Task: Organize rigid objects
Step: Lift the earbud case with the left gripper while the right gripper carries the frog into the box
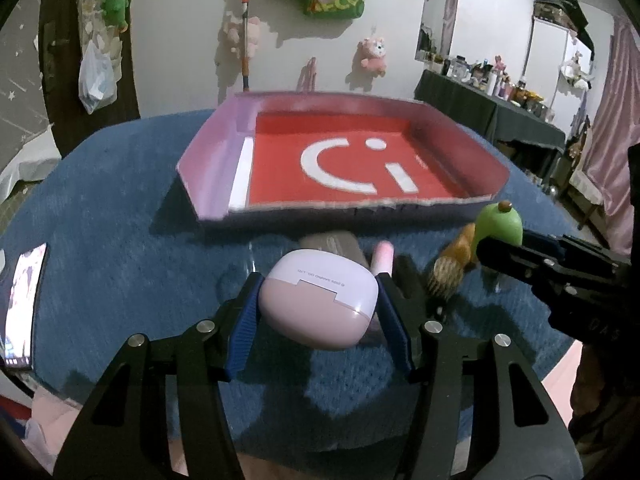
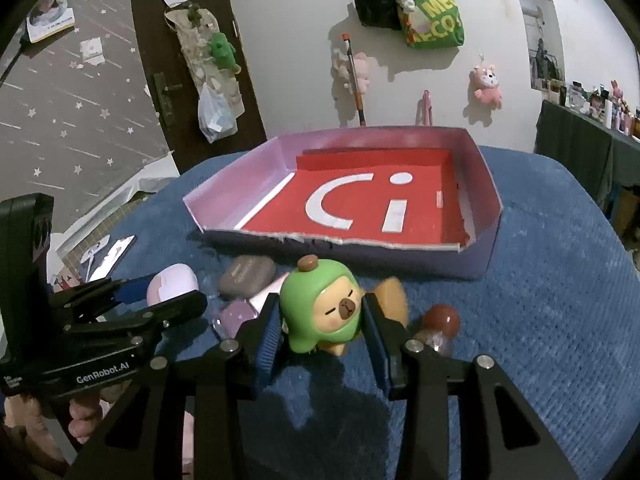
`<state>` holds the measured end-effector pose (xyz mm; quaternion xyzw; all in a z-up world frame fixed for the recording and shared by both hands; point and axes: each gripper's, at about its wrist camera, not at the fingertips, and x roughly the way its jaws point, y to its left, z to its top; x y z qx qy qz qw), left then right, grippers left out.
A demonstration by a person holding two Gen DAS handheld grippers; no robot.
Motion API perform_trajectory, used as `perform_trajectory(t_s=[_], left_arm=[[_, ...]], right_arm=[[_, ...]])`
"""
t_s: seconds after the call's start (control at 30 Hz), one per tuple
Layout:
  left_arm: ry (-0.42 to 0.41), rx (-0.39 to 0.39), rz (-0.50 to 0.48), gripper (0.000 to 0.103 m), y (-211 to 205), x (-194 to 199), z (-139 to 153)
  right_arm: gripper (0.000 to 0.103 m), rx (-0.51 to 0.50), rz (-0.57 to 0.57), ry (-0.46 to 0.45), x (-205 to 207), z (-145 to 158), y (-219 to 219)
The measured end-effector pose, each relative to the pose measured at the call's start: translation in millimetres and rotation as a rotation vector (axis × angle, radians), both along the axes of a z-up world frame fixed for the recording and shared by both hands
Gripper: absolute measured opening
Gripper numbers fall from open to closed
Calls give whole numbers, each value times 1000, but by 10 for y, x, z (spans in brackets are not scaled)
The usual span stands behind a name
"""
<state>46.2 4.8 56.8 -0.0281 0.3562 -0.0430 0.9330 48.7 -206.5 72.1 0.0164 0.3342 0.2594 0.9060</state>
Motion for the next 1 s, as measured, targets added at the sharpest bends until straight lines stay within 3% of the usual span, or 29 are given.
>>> perform_trajectory(t_s=[0.37,0.67,1.0], left_arm=[[-29,-17,-28,54,-1,451,314],[-49,-22,-54,54,38,904,476],[-8,-25,-47,54,124,1479,390]], right_arm=[[43,1,-21,-13,336,292,9],[43,3,-40,8,725,350,27],[43,-13,-85,62,1253,292,51]])
